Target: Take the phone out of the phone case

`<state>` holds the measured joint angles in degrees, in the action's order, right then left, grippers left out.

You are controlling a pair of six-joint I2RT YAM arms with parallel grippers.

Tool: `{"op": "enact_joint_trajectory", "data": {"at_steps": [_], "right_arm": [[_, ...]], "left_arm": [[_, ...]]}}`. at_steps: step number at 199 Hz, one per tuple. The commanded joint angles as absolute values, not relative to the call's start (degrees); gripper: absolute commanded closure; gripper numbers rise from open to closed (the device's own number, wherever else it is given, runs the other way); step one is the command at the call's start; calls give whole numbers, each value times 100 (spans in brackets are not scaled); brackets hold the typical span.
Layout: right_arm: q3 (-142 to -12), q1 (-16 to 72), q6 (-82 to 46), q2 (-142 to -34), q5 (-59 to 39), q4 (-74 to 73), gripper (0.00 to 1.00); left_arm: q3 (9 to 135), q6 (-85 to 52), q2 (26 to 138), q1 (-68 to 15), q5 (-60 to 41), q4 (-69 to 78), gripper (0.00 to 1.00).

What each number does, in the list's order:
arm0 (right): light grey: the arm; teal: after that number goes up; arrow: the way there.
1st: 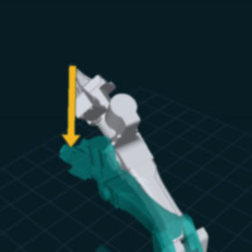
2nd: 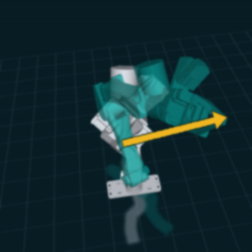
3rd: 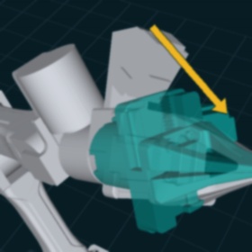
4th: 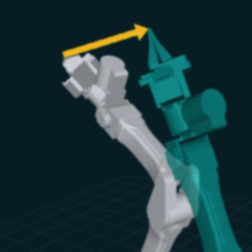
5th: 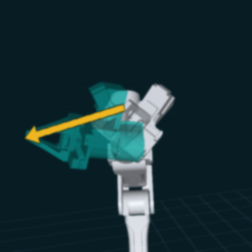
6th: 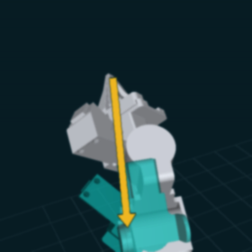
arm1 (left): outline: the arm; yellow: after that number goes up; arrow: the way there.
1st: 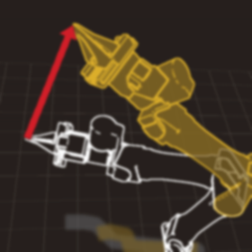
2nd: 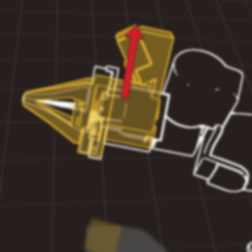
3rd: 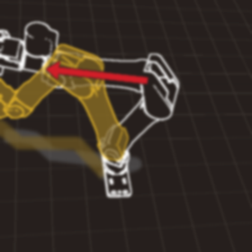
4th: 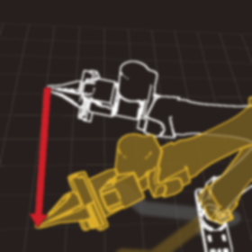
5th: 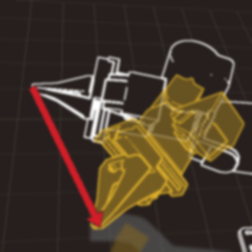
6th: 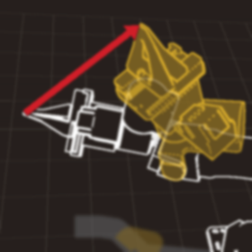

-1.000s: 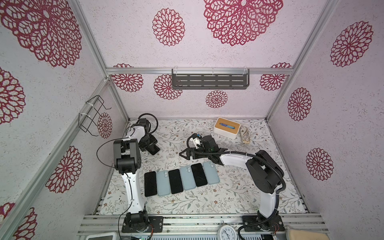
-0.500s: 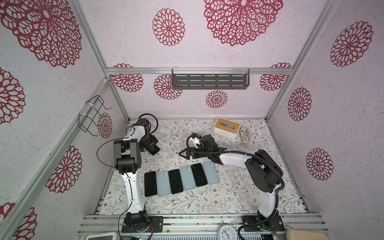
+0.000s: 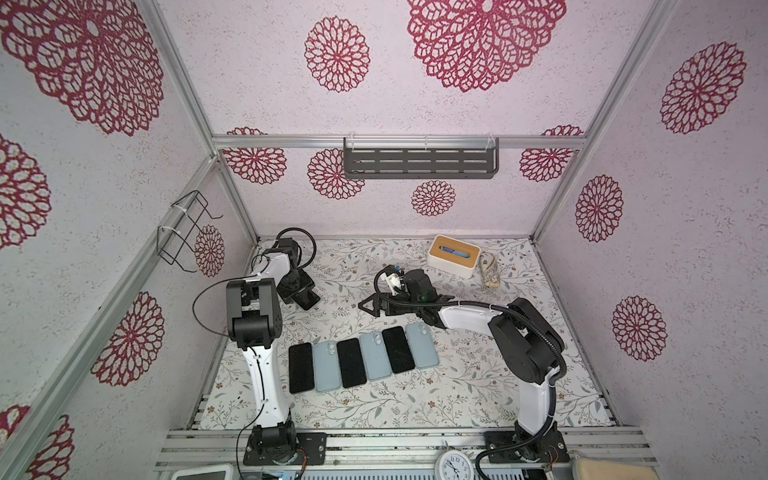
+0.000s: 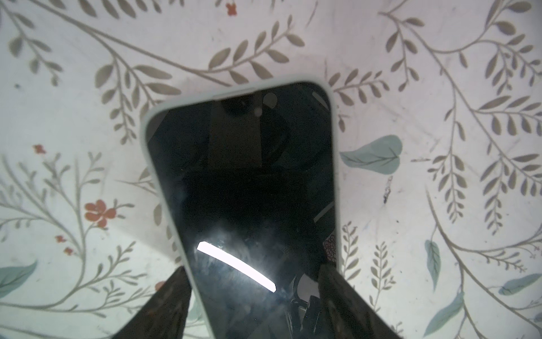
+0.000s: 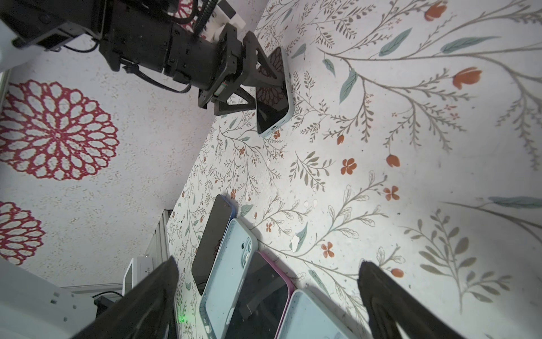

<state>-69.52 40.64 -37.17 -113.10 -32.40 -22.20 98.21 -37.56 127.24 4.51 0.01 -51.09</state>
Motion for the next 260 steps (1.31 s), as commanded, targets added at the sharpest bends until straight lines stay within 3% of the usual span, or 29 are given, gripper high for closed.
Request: {"op": "enact_joint_trajectory", "data": {"at_steps": [1,90,181,195,226,260], "right_arm": [[-7112,4043,-4025,-11439,-3366,-2618,1],[-7170,4047,-4197,-11664,-3423,-2718,1],[-7172,4051,-4394,-11840,-3410,-2892,1],[-7181,4052,-4412,-11856,-3434,-2924,1],[-7113,4054,-4377,-11797,-3489,-2971,1],[-7010,4052,-4309,-11703,-3533,-2961,1]], "left_arm": [[9451,-3699,12750,295,-574,-5212,30],[8841,-3498,12606,20,-863,-4837,35],[8195,-3543,12230,-61,-1649,-4236,48],[8166,-3553,12166,-53,-1470,-4308,43],[7774,-4041,11789,24,-1255,-3895,18],[7893,-4775,11798,113,-987,-3774,2]]}}
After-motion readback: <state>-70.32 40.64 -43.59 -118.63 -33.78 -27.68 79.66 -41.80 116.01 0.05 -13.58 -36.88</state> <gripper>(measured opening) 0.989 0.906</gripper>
